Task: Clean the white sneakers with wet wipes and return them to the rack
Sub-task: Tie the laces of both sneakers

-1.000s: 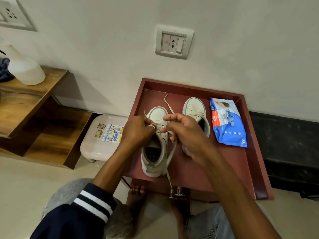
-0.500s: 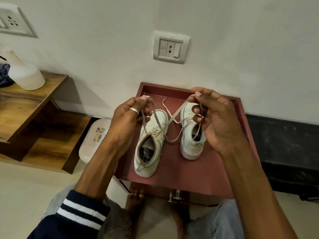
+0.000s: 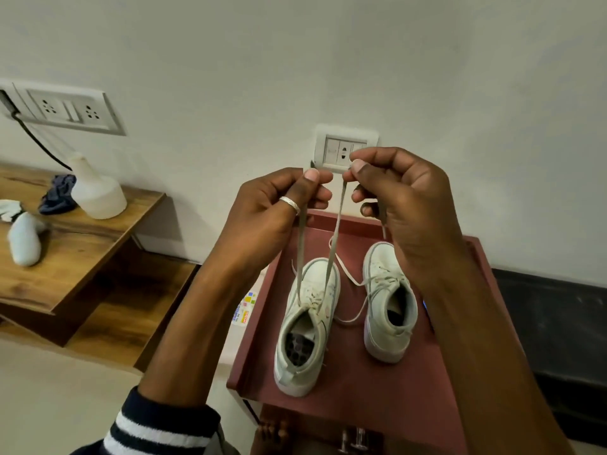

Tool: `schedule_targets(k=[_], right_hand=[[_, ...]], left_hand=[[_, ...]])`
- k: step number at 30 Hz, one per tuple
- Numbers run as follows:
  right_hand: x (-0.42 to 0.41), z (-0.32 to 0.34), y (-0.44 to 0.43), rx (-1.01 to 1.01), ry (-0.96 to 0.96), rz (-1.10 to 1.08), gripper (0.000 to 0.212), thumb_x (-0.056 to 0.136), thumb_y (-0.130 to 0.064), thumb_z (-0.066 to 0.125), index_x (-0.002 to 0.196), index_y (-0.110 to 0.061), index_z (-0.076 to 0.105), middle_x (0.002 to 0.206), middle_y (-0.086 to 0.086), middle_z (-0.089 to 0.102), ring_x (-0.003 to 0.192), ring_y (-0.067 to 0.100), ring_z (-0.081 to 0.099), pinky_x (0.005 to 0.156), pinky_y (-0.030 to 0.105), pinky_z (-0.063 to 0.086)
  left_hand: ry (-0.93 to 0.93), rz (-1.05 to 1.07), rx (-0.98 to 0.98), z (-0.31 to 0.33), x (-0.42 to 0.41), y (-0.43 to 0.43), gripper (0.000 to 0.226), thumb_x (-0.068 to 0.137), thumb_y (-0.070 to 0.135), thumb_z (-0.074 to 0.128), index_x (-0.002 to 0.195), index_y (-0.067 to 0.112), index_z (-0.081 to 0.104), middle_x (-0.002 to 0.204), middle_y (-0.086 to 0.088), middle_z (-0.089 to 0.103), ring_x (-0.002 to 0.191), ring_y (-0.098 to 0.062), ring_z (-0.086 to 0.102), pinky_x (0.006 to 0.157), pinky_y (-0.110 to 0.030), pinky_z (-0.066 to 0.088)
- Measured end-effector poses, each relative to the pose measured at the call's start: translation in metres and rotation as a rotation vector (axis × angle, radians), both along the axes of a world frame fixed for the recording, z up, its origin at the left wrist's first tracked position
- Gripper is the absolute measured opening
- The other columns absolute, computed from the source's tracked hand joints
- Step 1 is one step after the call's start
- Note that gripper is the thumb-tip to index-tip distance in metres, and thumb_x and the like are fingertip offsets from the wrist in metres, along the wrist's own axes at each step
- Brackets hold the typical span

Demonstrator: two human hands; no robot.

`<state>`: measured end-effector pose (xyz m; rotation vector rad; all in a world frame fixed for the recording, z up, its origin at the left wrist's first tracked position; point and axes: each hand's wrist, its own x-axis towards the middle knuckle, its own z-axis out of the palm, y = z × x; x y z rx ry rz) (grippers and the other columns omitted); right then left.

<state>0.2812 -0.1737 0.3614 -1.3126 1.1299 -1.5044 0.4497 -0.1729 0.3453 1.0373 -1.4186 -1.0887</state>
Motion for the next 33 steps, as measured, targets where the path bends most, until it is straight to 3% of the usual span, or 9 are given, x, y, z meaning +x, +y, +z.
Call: schedule_targets(k=[5, 13, 15, 18, 23, 25, 29, 31, 33], right_hand=[[0.006, 0.019, -0.004, -0.15, 0.116, -0.008, 0.014, 0.092, -0.012, 0.064, 0.105, -0.01, 0.069, 0.09, 0.005, 0.074, 0.076, 0.018, 0.068, 0.067, 0.032, 0.054], [0.01, 0.017, 0.002, -0.216, 0.171, -0.075, 0.024, 0.093, -0.016, 0.064, 0.117, -0.015, 0.064, 0.1, 0.0, 0.072, 0.092, 0.012, 0.069, 0.079, 0.029, 0.057], [0.007, 0.014, 0.006, -0.213, 0.287, -0.148, 0.014, 0.092, -0.018, 0.065, 0.106, -0.016, 0.067, 0.091, -0.005, 0.071, 0.085, 0.009, 0.068, 0.073, 0.028, 0.056], [0.008, 0.014, 0.014, -0.144, 0.515, 0.005, 0.001, 0.089, -0.022, 0.067, 0.089, -0.02, 0.068, 0.071, -0.007, 0.067, 0.064, 0.008, 0.063, 0.06, 0.024, 0.053], [0.025, 0.006, 0.017, -0.201, 0.791, -0.156, 0.03, 0.085, -0.03, 0.066, 0.064, -0.029, 0.044, 0.05, -0.012, 0.045, 0.054, 0.004, 0.051, 0.049, 0.012, 0.033], [0.025, 0.007, 0.016, -0.251, 0.778, -0.222, 0.034, 0.089, -0.027, 0.062, 0.061, -0.03, 0.042, 0.049, -0.013, 0.042, 0.053, 0.004, 0.049, 0.048, 0.012, 0.033], [0.014, 0.013, 0.017, -0.207, 0.662, -0.141, 0.028, 0.092, -0.029, 0.063, 0.066, -0.019, 0.061, 0.052, -0.004, 0.057, 0.048, 0.01, 0.055, 0.048, 0.02, 0.044], [0.01, 0.019, 0.02, -0.148, 0.548, -0.068, 0.022, 0.093, -0.031, 0.065, 0.077, -0.015, 0.069, 0.061, 0.0, 0.067, 0.051, 0.012, 0.062, 0.055, 0.03, 0.054], [0.006, 0.025, 0.024, -0.119, 0.407, 0.021, 0.017, 0.093, -0.026, 0.066, 0.083, -0.013, 0.07, 0.066, 0.002, 0.071, 0.053, 0.012, 0.065, 0.054, 0.025, 0.052]], left_hand=[[-0.117, -0.067, -0.07, 0.011, 0.004, 0.003, 0.026, 0.099, 0.039, 0.055, 0.104, 0.028, 0.078, 0.115, 0.003, 0.075, 0.109, -0.011, 0.068, 0.103, -0.041, 0.052], [-0.172, 0.008, -0.115, 0.014, 0.003, 0.005, 0.027, 0.1, 0.037, 0.058, 0.106, 0.02, 0.078, 0.09, 0.003, 0.074, 0.09, -0.017, 0.07, 0.089, -0.045, 0.058], [-0.203, 0.082, -0.161, 0.016, 0.004, 0.003, 0.031, 0.099, 0.037, 0.061, 0.104, 0.011, 0.076, 0.092, -0.009, 0.073, 0.088, -0.02, 0.069, 0.083, -0.045, 0.059], [-0.23, 0.118, -0.214, 0.02, 0.0, 0.005, 0.016, 0.099, 0.035, 0.064, 0.1, 0.029, 0.079, 0.088, 0.008, 0.077, 0.088, -0.006, 0.071, 0.084, -0.039, 0.06], [-0.258, 0.092, -0.227, 0.023, -0.007, 0.01, 0.017, 0.098, 0.033, 0.065, 0.111, 0.04, 0.075, 0.093, 0.018, 0.077, 0.09, -0.011, 0.074, 0.079, -0.035, 0.061], [-0.256, 0.058, -0.224, 0.024, -0.008, 0.012, 0.019, 0.098, 0.035, 0.064, 0.113, 0.04, 0.075, 0.097, 0.019, 0.077, 0.095, -0.021, 0.075, 0.082, -0.043, 0.061], [-0.223, 0.039, -0.203, 0.024, -0.003, 0.011, 0.021, 0.102, 0.033, 0.059, 0.113, 0.034, 0.076, 0.109, 0.02, 0.075, 0.105, 0.005, 0.068, 0.09, -0.025, 0.057], [-0.161, 0.058, -0.152, 0.023, 0.001, 0.009, 0.024, 0.102, 0.023, 0.055, 0.112, 0.032, 0.076, 0.108, 0.016, 0.076, 0.104, -0.001, 0.069, 0.093, -0.034, 0.057], [-0.136, 0.059, -0.113, 0.022, 0.004, 0.008, 0.03, 0.1, 0.015, 0.053, 0.115, 0.028, 0.075, 0.102, 0.009, 0.077, 0.099, -0.008, 0.073, 0.092, -0.041, 0.059]])
